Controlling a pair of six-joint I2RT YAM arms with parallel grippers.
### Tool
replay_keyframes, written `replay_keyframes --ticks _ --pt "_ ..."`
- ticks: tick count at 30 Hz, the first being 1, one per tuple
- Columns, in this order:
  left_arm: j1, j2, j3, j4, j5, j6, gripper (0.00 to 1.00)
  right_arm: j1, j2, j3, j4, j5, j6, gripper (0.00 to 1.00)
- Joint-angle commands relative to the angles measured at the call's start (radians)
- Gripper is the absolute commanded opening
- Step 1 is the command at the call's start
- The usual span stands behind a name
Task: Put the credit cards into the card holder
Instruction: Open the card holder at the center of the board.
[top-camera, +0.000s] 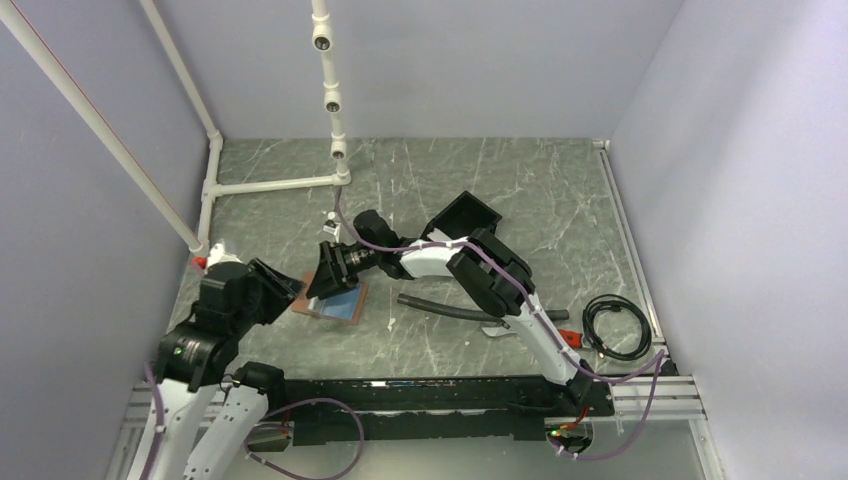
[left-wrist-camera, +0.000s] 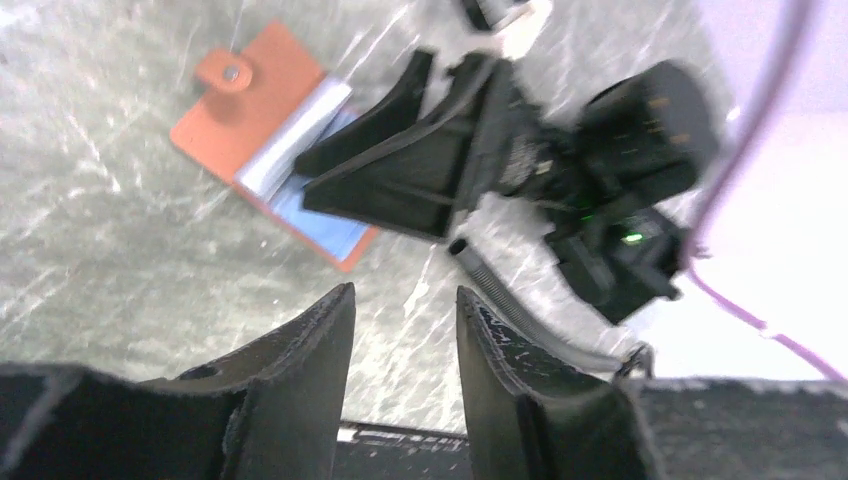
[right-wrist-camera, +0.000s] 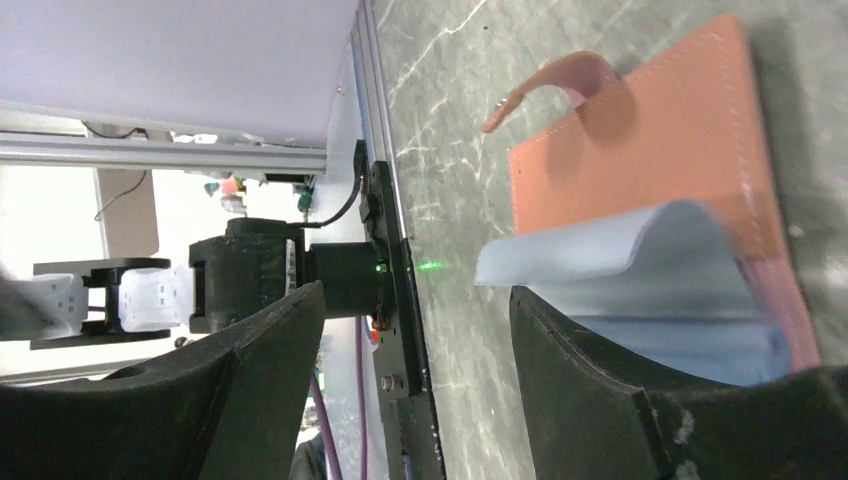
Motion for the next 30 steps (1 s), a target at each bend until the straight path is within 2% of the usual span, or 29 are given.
replay_keyframes --ticks 1,5,11,12,14,17,24,30 --pt "-0.001 -0.008 0.153 -0.072 -0.118 0.066 0.49 0.034 0.026 0.108 -0.126 -0.002 -0.098 0.71" --pt "-0.001 0.019 0.192 -0.057 -0.115 0.086 0.51 0.032 0.058 0.205 -0.263 0.028 -0.188 0.72" --pt "-0.001 0.046 0.147 0.005 -0.089 0.076 0.51 0.02 0.14 0.399 -0.411 0.069 -0.256 0.72" --pt "-0.001 0.05 0.132 0.013 -0.087 0.071 0.5 0.018 0.155 0.422 -0.433 0.075 -0.257 0.71" --pt "-0.001 0.058 0.115 0.025 -0.082 0.062 0.48 0.011 0.18 0.446 -0.467 0.094 -0.254 0.62" --pt "-0.001 0.08 0.111 0.041 -0.078 0.063 0.46 0.01 0.186 0.396 -0.449 0.087 -0.235 0.58" --pt "0.012 0.249 0.072 0.128 -0.031 0.065 0.19 0.009 0.141 0.228 -0.364 0.066 -0.247 0.46" --pt "0.143 0.392 -0.063 0.297 0.16 0.093 0.0 -0.016 0.091 0.114 -0.36 -0.01 -0.324 0.44"
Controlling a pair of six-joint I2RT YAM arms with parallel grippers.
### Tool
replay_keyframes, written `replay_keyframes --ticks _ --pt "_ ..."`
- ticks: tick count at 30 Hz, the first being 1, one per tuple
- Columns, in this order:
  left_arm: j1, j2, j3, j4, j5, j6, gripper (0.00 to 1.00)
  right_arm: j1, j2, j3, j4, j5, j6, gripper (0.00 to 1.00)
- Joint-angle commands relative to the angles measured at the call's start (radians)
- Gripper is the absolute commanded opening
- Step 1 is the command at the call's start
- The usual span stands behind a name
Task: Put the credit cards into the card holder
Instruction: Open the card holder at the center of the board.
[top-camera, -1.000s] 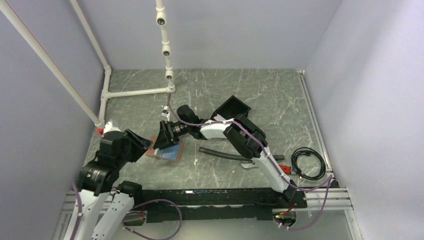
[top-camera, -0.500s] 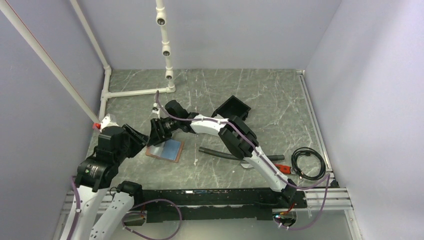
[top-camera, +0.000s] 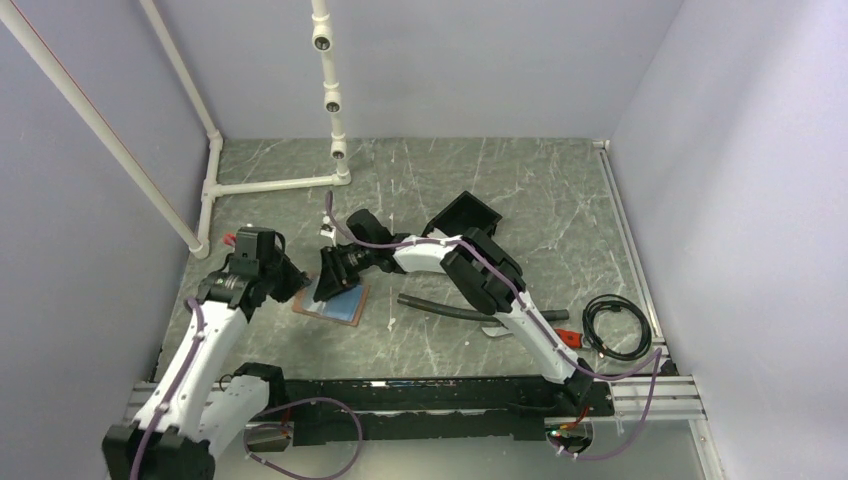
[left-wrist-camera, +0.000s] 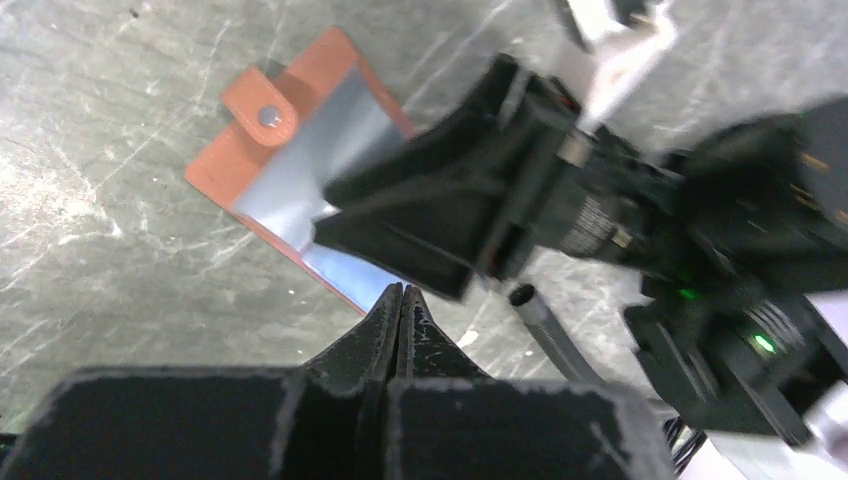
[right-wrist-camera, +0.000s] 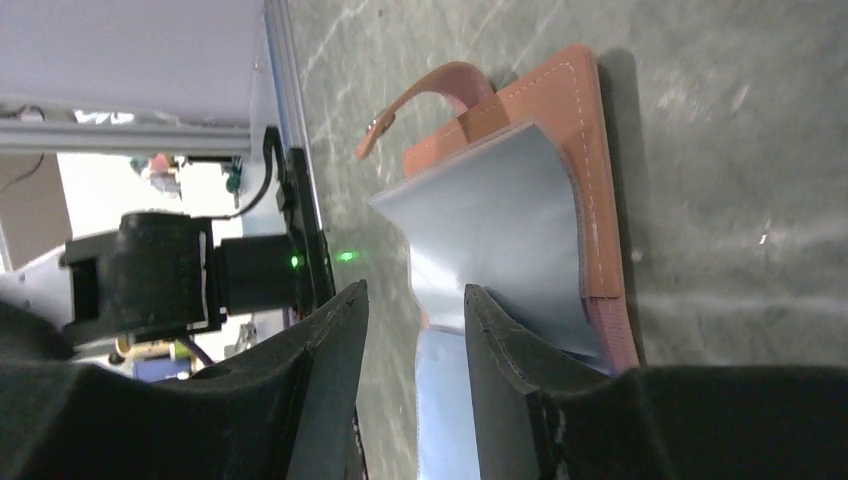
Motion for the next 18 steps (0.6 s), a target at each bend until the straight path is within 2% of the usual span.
replay_keyframes --ticks 1,6,11,18 --pt "0.093 0.058 -0.099 0.159 0.158 0.019 0.0 -0.022 -0.028 -0.086 -0.111 -0.054 -0.133 0.44" --pt "0.107 0.084 -0.193 0.308 0.235 0.017 0.01 -0.053 -0.043 -0.079 -0.315 -0.071 -0.32 0.43" --pt "0.106 0.192 -0.236 0.459 0.377 0.036 0.0 -0.054 -0.062 -0.097 -0.336 -0.077 -0.351 0.41" --pt "0.106 0.312 -0.279 0.539 0.367 0.017 0.0 -0.076 -0.104 -0.155 -0.359 -0.077 -0.393 0.37"
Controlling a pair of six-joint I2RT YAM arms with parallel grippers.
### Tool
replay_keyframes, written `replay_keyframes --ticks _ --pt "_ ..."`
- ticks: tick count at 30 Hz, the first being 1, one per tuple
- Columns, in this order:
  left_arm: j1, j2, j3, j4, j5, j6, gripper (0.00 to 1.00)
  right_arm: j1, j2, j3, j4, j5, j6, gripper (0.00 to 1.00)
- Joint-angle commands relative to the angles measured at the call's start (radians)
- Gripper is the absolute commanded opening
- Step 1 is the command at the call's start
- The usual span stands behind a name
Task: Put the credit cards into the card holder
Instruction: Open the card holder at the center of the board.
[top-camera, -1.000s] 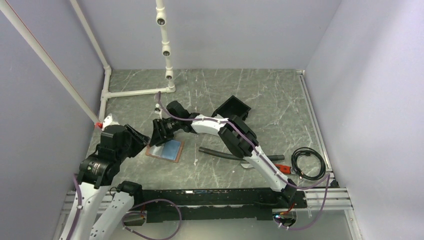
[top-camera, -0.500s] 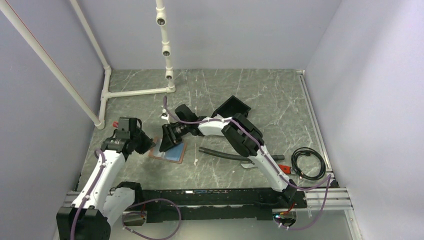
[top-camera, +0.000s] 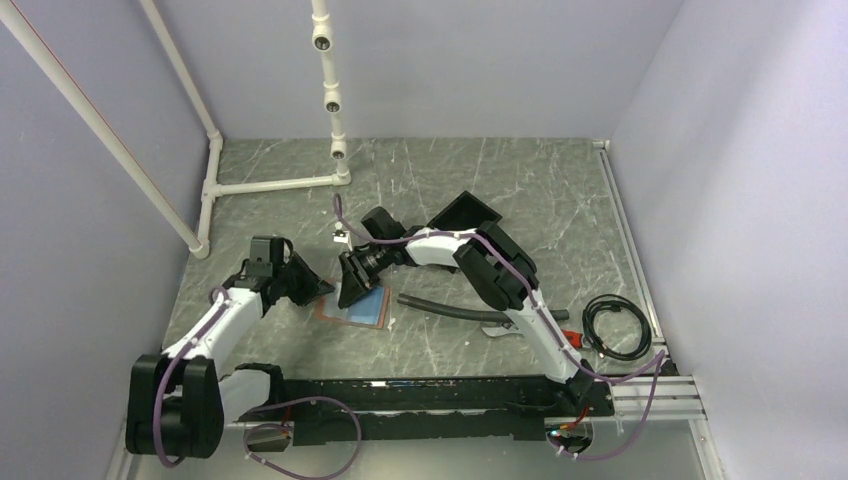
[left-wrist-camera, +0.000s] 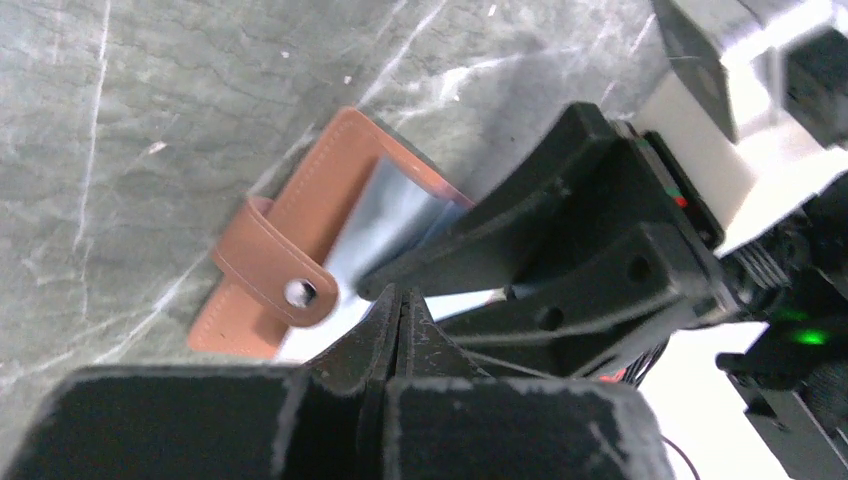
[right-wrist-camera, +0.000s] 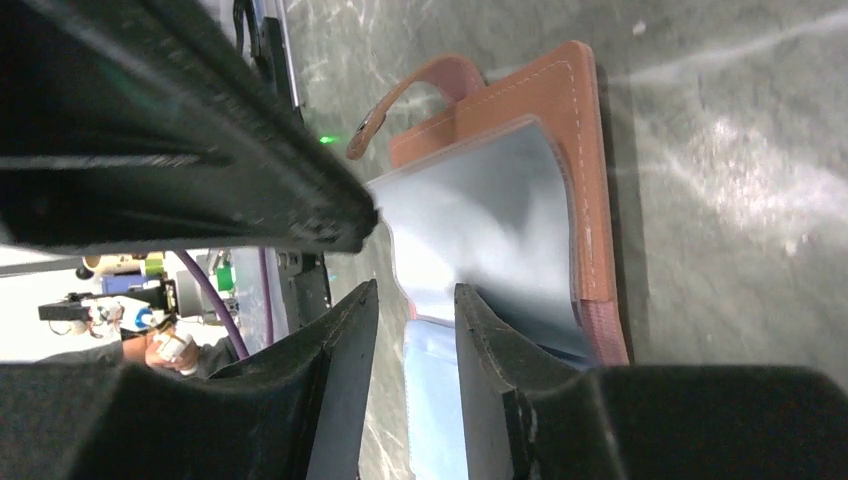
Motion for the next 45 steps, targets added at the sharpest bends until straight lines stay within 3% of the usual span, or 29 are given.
replay_keyframes --ticks 1,4,8,13,21,27,30,36,45 --pt "0.003 0.069 -0.032 0.12 0.014 -0.001 0.0 -0.022 -0.021 -0.058 -0.137 0.06 -0.104 0.37" --pt "0.003 0.125 -0.072 0.177 0.003 -0.016 0.0 -0.039 -0.066 -0.087 -0.143 0.063 -0.105 0.37" --pt "0.002 0.202 -0.134 0.261 0.044 -0.039 0.0 -0.029 -0.151 -0.094 -0.199 0.107 -0.107 0.45" --pt "0.0 0.145 -0.21 0.264 0.026 -0.079 0.0 -0.009 -0.263 -0.167 -0.259 0.289 -0.104 0.51" --pt "-0.001 -0.151 -0.341 0.117 -0.073 -0.246 0.0 -0.011 -0.293 -0.336 -0.136 0.462 -0.056 0.35" --pt "0.0 -0.274 -0.359 0.064 -0.098 -0.274 0.0 -0.034 -0.186 -0.16 -0.219 0.621 -0.134 0.34" --pt "0.0 -0.235 -0.324 0.07 -0.073 -0.249 0.0 -0.035 -0.164 -0.056 -0.3 0.627 -0.19 0.36" --pt "0.0 -0.164 -0.271 0.13 0.03 -0.203 0.0 -0.033 -0.232 -0.043 -0.404 0.633 -0.203 0.41" --pt "0.0 -0.226 -0.215 0.123 0.131 -0.148 0.23 -0.033 -0.416 -0.191 -0.423 0.706 -0.164 0.59"
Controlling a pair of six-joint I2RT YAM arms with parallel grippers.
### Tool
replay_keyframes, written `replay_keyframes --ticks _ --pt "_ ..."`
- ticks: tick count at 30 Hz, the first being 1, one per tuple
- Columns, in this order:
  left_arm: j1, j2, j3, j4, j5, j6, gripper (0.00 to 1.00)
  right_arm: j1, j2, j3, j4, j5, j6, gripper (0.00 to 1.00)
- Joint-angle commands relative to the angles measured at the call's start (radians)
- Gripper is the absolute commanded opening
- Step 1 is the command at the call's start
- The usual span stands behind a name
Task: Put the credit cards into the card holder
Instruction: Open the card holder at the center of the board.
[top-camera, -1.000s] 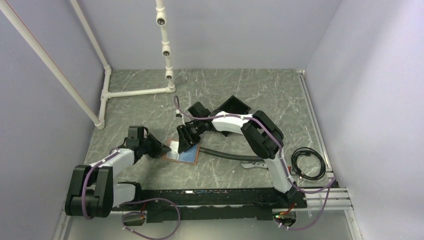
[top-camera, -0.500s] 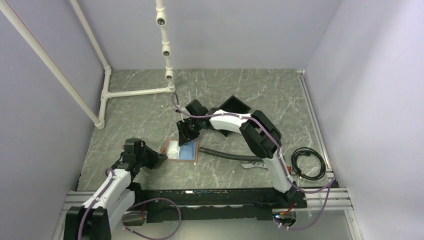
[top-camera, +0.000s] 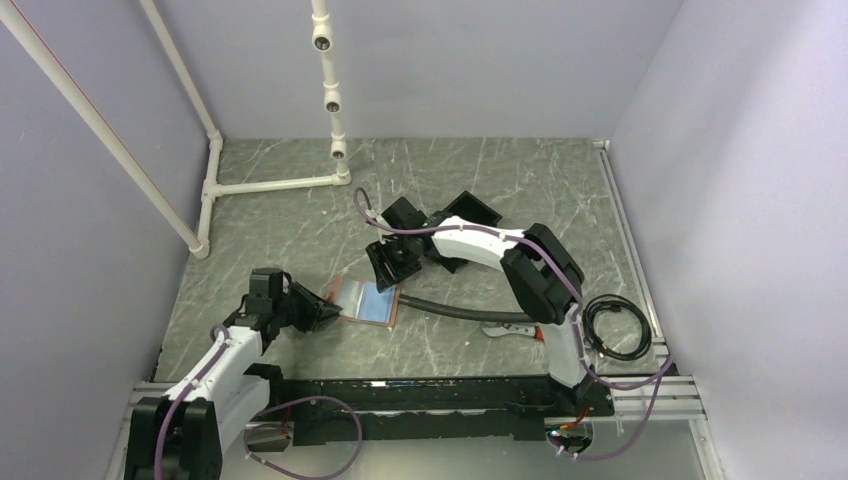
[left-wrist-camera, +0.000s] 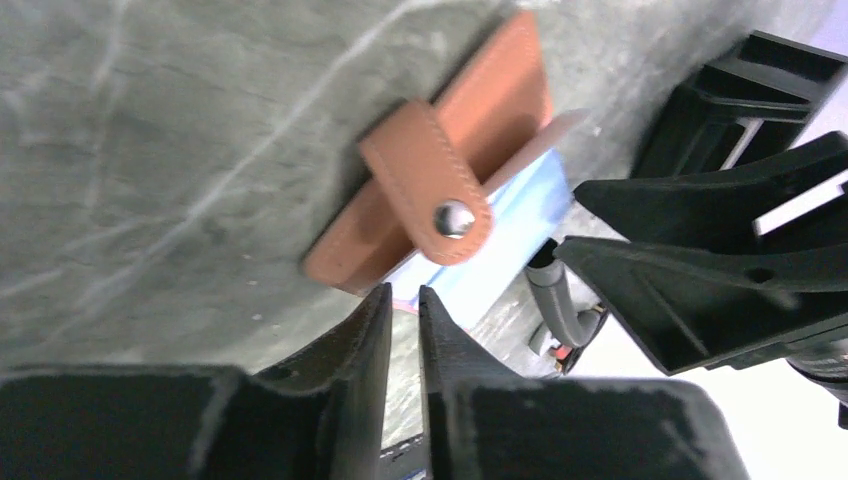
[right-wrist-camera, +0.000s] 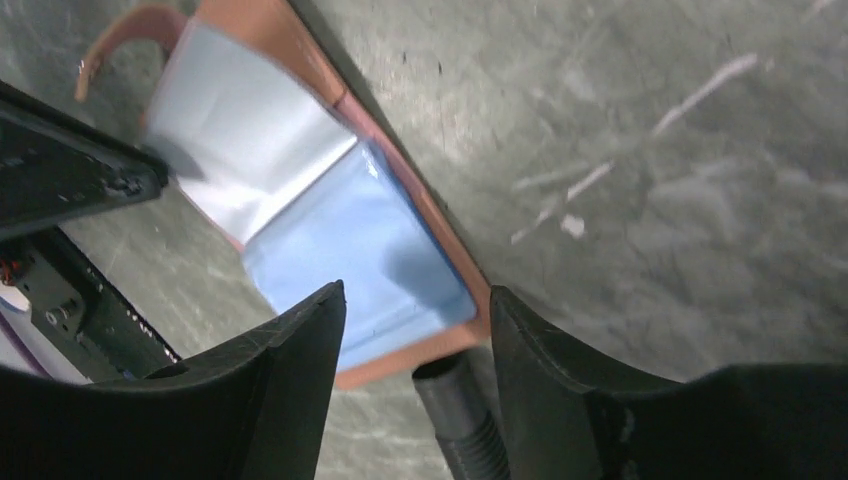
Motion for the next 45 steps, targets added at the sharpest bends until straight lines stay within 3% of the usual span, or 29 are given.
replay_keyframes --ticks 1,8,14,18,23,28,33,38,43,45 --pt "-0.002 -0.06 0.078 -0.021 0.059 0.064 0.26 -0.005 -0.109 -0.055 -0.025 0.045 0.011 0.6" --pt "-0.002 -0.097 0.148 -0.052 0.122 0.122 0.44 -0.005 -0.126 -0.157 0.1 -0.051 0.096 0.67" --pt "-0.002 0.021 0.147 0.087 0.239 0.131 0.46 -0.005 -0.086 -0.177 0.201 -0.039 0.153 0.54" --pt "-0.003 0.176 0.162 0.154 0.264 0.172 0.37 -0.008 -0.036 -0.144 0.201 -0.029 0.16 0.47" --pt "0.0 0.249 0.239 -0.013 0.077 0.246 0.22 -0.017 0.008 -0.097 0.18 -0.042 0.161 0.46" --pt "0.001 0.13 0.174 0.013 0.008 0.171 0.25 -0.037 0.092 0.025 0.142 -0.067 0.133 0.46" --pt "0.003 0.157 0.162 -0.011 -0.003 0.146 0.24 -0.047 0.18 0.203 0.031 -0.06 0.079 0.46" --pt "0.003 0.188 0.107 0.014 -0.018 0.131 0.18 -0.043 0.106 0.248 -0.065 0.008 0.021 0.49" --pt "0.004 0.169 0.082 -0.019 -0.074 0.15 0.12 -0.001 0.047 0.131 0.057 -0.278 0.03 0.62" --pt "0.007 0.178 0.087 -0.037 -0.101 0.165 0.09 0.024 0.082 0.109 0.113 -0.411 0.06 0.62"
